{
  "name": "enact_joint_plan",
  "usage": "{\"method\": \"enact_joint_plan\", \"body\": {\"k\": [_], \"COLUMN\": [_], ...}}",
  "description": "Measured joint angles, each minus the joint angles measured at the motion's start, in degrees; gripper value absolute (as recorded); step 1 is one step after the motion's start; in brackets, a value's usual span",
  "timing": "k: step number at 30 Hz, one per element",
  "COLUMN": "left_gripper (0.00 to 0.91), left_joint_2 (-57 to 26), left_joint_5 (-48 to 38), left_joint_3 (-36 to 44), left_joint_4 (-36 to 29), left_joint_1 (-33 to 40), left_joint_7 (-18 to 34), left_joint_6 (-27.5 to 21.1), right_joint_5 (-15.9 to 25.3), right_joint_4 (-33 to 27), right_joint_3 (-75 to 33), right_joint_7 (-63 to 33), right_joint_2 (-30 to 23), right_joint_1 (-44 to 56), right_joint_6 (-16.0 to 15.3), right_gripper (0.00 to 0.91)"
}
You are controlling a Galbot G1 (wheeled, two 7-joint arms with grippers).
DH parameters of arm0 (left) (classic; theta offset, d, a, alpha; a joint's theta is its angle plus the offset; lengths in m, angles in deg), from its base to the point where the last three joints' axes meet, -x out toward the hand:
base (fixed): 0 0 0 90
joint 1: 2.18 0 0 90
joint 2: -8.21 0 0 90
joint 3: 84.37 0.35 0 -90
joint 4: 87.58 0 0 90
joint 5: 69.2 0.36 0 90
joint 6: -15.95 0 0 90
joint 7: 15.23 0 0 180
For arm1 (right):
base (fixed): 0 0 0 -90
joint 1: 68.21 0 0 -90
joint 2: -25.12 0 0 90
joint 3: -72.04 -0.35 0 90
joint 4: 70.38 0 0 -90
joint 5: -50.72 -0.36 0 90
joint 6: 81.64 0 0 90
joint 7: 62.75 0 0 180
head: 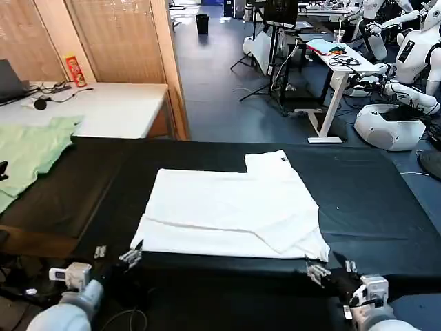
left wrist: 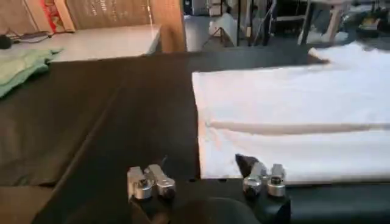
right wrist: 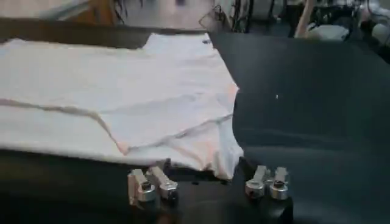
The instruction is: Fold and organize the clothes.
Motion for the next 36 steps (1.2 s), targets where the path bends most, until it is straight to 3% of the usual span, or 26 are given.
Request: {"method": "enact_joint_plan", "body": {"k": [7,19,22,29,36], "left_gripper": [0.878,0.878,0.878,0.878,0.878], "left_joint_2": [0.8,2.0,3.1,5.1,6.5], "left_joint_5": [-1.2,-5.8,-6.1,-6.3,-4.3], "left_joint_3": [4.2,17.0,19.1,21.3,22.0], "left_joint_4": [7.8,33.8,40.0,50.1,54.6], "left_joint_1": [16.8,44.2,49.2,56.2,57.5], "left_joint_7": [-0.7,0.0,-0.3,-1.0,-2.4], "left_joint_6": [0.3,-2.2,-2.9,-4.8,-6.0], "right_joint_5": [0.3,0.2,0.0,-1.2,-0.9], "right_joint_4": [-15.3,-46.7,-53.7,-63.1,-67.6], "right_joint_3": [7.5,21.6,23.4,24.2,24.0], "right_joint_7": [-1.7,-0.9,-0.3,-0.3,-0.2], "right_joint_2": [1.6,-2.8,-4.5,-8.0,-10.0], "right_joint_1": [-20.0,-47.2,-51.6,-56.9,-58.3], "right_joint_6": [0.0,0.3,-0.9,-2.6,-2.9], "right_gripper": [0.878,0.878,0.878,0.878,0.878]}}
